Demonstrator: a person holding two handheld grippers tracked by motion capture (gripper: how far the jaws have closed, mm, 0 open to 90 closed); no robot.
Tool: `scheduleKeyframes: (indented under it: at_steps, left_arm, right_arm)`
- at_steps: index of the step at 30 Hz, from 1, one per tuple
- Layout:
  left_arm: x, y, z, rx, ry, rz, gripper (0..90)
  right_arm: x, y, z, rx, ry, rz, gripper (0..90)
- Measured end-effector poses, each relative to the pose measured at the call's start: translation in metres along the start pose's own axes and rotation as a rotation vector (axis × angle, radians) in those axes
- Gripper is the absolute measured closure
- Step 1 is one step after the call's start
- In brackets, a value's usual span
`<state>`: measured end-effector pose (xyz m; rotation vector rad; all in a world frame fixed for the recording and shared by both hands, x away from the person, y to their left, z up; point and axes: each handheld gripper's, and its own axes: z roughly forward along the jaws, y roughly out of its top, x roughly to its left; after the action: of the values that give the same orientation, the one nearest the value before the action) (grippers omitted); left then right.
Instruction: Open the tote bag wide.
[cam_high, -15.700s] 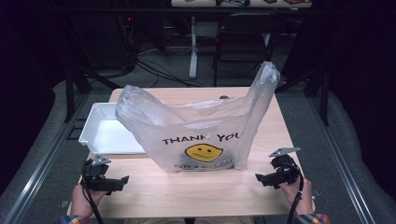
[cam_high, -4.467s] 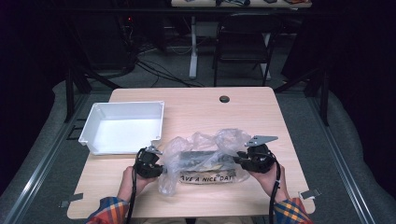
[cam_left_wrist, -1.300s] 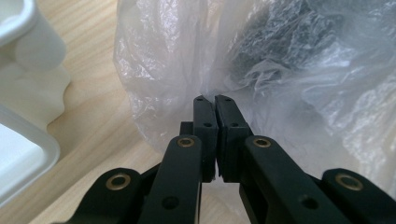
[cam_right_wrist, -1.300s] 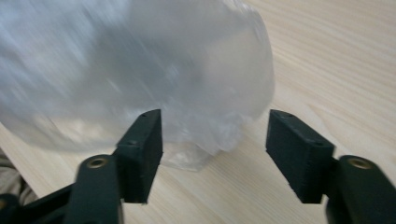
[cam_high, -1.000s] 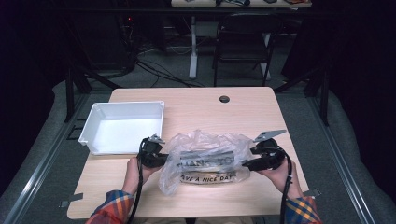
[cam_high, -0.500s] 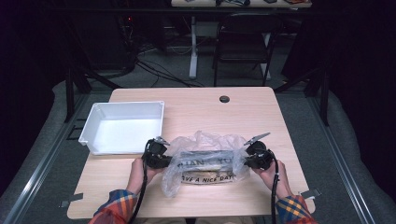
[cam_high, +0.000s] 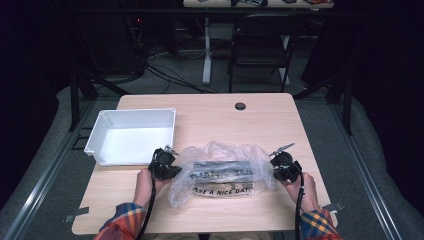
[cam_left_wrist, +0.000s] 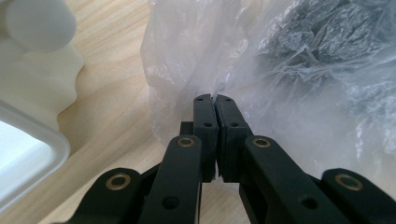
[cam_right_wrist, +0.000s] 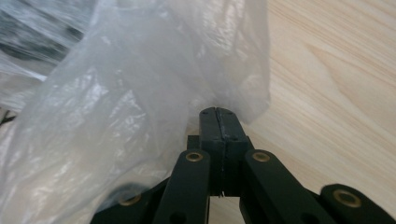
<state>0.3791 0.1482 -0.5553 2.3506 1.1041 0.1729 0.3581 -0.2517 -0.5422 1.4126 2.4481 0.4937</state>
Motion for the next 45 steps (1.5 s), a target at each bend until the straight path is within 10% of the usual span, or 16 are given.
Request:
scheduleKeyframes:
  at_steps: [6,24,28,32,35,38,45]
  left_arm:
    - [0.002,0.000,-0.004,0.000,-0.016,-0.009,83.8]
    - [-0.002,0.005,-0.092,-0.133,-0.037,-0.007,42.0]
    - [-0.021,0.014,-0.102,-0.177,-0.114,0.049,37.2]
    - [-0.045,0.026,-0.084,-0.100,-0.154,0.149,34.1]
    - [-0.053,0.030,-0.066,-0.049,-0.118,0.190,37.6]
    - [-0.053,0.031,-0.054,-0.038,-0.079,0.203,60.4]
    - [-0.039,0.037,-0.032,-0.060,0.007,0.157,84.9]
  right_arm:
    - [-0.006,-0.004,-0.004,-0.016,0.022,0.025,90.0]
    - [0.001,-0.003,-0.018,-0.115,0.114,0.031,90.0]
    - [0.001,-0.002,-0.017,-0.116,0.118,0.027,90.0]
    - [0.002,-0.001,-0.015,-0.104,0.119,0.022,90.0]
    - [0.002,-0.001,-0.012,-0.103,0.113,0.027,90.0]
    - [0.000,-0.002,-0.010,-0.099,0.116,0.029,90.0]
    - [-0.001,-0.001,-0.005,-0.088,0.105,0.033,90.0]
